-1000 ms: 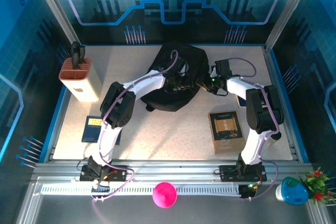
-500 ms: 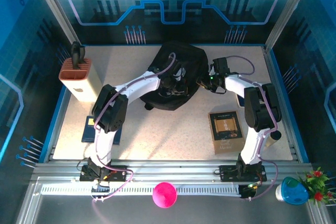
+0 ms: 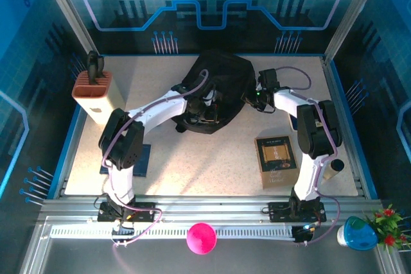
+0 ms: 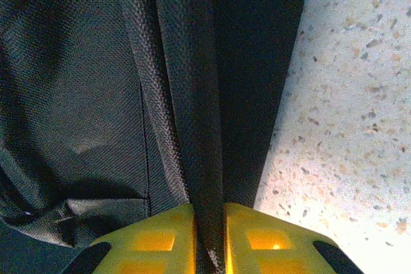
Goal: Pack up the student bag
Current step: Unzip the student bag at the center of the table.
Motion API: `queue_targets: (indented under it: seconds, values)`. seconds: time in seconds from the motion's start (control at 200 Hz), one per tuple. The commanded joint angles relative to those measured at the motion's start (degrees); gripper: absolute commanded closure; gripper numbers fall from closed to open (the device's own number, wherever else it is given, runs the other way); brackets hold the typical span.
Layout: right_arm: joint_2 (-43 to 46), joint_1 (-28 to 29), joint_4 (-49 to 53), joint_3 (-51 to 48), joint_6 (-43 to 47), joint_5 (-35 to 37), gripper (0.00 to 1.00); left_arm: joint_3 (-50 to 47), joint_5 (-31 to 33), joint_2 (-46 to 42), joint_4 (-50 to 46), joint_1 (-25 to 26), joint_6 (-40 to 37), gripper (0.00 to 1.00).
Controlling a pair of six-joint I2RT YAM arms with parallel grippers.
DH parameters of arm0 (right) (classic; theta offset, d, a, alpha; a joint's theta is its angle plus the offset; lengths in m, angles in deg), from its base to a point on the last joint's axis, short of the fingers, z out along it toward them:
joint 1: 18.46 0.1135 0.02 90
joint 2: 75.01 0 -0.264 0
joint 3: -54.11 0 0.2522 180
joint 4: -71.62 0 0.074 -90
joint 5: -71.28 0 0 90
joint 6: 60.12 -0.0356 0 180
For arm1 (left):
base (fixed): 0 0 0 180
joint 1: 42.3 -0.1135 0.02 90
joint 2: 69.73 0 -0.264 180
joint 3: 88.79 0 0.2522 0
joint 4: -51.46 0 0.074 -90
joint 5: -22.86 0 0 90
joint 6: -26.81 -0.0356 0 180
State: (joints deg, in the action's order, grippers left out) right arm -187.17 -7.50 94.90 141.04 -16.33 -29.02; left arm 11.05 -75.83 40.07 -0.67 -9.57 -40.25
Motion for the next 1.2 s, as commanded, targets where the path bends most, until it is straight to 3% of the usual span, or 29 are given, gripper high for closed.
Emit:
queue_targets:
  seconds: [0.0, 0.38, 0.47, 0.59, 0.79, 1.016, 1.196]
  values:
    - [-2.46, -0.21, 1.36, 2.56, 0.85, 3.36, 0.84, -1.6, 1.63, -3.19, -3.74, -1.66, -2.15, 1.0]
    - [-3.78, -0.51, 6.3, 11.0, 5.52, 4.14, 0.83, -2.15, 5.28, -5.59, -6.39, -3.8, -6.19, 1.0]
    - [-0.43, -0.09, 8.12, 9.42, 2.65, 0.29, 0.71, -2.09, 3.46, -5.57, -5.76, -3.87, -6.68, 1.0]
    - [6.64, 2.34, 7.66, 1.81, -3.89, -1.91, 0.44, -2.83, 2.07, -5.39, -3.75, -3.8, -6.25, 1.0]
    - [15.33, 8.52, 5.15, -9.58, -17.51, -0.83, 0.33, -3.48, 0.22, -5.12, -1.65, -3.78, -6.06, 1.0]
    - [12.4, 14.18, -0.82, -11.07, -25.3, 0.12, 0.33, -5.0, -0.52, -5.79, -0.64, -3.73, -6.5, 1.0]
    - [6.59, 17.76, 3.29, -4.98, -23.37, 4.31, 0.45, -5.75, 1.33, -6.38, -0.86, -3.81, -7.16, 1.0]
